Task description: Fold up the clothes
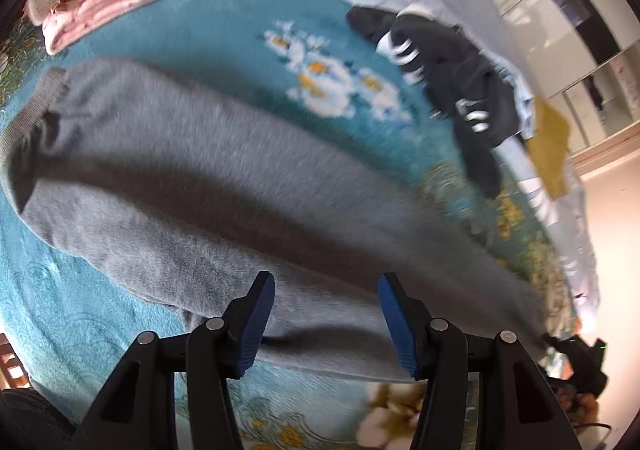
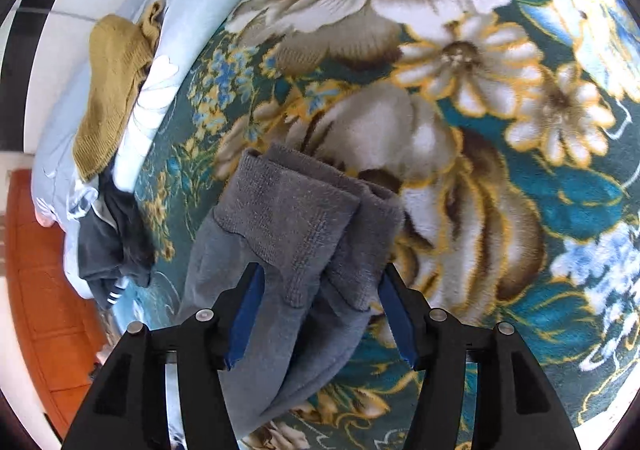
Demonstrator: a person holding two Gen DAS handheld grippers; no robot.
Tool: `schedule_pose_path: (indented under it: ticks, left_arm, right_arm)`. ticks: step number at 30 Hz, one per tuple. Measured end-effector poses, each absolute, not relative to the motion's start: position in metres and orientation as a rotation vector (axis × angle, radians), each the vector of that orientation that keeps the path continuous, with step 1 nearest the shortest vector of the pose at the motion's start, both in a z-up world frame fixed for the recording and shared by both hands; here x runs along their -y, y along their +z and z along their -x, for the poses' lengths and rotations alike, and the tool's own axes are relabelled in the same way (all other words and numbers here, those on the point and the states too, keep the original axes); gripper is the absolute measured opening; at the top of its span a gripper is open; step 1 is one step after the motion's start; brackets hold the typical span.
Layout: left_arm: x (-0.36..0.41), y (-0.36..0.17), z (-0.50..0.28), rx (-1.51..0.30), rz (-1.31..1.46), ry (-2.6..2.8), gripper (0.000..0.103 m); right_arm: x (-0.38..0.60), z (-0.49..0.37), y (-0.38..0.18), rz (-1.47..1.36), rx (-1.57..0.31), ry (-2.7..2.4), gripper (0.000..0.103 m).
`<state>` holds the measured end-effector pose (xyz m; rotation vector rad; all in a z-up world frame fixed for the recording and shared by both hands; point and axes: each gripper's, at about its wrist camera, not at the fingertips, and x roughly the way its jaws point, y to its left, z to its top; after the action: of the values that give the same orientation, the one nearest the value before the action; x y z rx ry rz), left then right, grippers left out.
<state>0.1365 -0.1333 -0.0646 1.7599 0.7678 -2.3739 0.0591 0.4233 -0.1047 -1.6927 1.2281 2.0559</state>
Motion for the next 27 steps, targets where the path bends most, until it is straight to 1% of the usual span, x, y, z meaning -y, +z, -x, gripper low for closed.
schedule_pose_path:
  ticks: [1, 3, 6, 9, 13, 14, 15, 16, 17, 18, 20, 23, 26, 27]
  left_arm:
    - [0.134, -0.073, -0.138, -0.755, -1.788, -2.334, 0.058]
    - [0.14, -0.085, -0.149, -0.793, -1.844, -2.257, 0.058]
    - [0.152, -0.092, -0.16, -0.933, -1.868, -2.175, 0.058]
    - [0.162, -0.093, -0.169, -1.055, -1.848, -2.141, 0.058]
    - [0.178, -0.104, -0.179, -1.298, -1.778, -2.096, 0.058]
    - [0.182, -0.106, -0.182, -1.358, -1.756, -2.087, 0.058]
    - [0.185, -0.108, -0.184, -1.41, -1.737, -2.079, 0.058]
    - [0.187, -0.111, -0.186, -1.456, -1.72, -2.072, 0.058]
    - [0.19, -0.111, -0.188, -1.494, -1.708, -2.064, 0.058]
    - [0.192, -0.112, -0.191, -1.531, -1.696, -2.056, 0.058]
    - [0.196, -0.111, -0.195, -1.571, -1.682, -2.054, 0.058]
    - [0.197, -0.105, -0.2, -1.579, -1.677, -2.074, 0.058]
    - [0.199, -0.096, -0.205, -1.569, -1.67, -2.113, 0.059]
    - [0.201, -0.093, -0.205, -1.572, -1.661, -2.128, 0.06]
  right_arm:
    - [-0.42, -0.057, -0.105, 1.702, -1.211, 2.063, 0.06]
    - [-0.416, -0.054, -0.106, 1.718, -1.179, 2.075, 0.06]
    - [-0.417, -0.053, -0.108, 1.737, -1.149, 2.074, 0.06]
    - [-0.422, -0.055, -0.111, 1.707, -1.159, 2.052, 0.06]
    - [-0.423, -0.056, -0.112, 1.666, -1.182, 2.034, 0.06]
    - [-0.421, -0.055, -0.111, 1.66, -1.168, 2.038, 0.056]
    - [-0.419, -0.053, -0.108, 1.659, -1.152, 2.043, 0.045]
    - [-0.416, -0.052, -0.106, 1.657, -1.135, 2.047, 0.038]
    - [-0.414, -0.05, -0.103, 1.656, -1.119, 2.052, 0.024]
    - [-0.411, -0.049, -0.1, 1.651, -1.103, 2.063, 0.02]
    - [-0.405, -0.048, -0.091, 1.625, -1.083, 2.106, 0.017]
    - [-0.386, -0.048, -0.07, 1.578, -1.111, 2.194, 0.016]
    - [-0.344, -0.038, -0.034, 1.586, -0.96, 2.37, 0.016]
    - [-0.325, -0.035, -0.021, 1.593, -0.876, 2.445, 0.016]
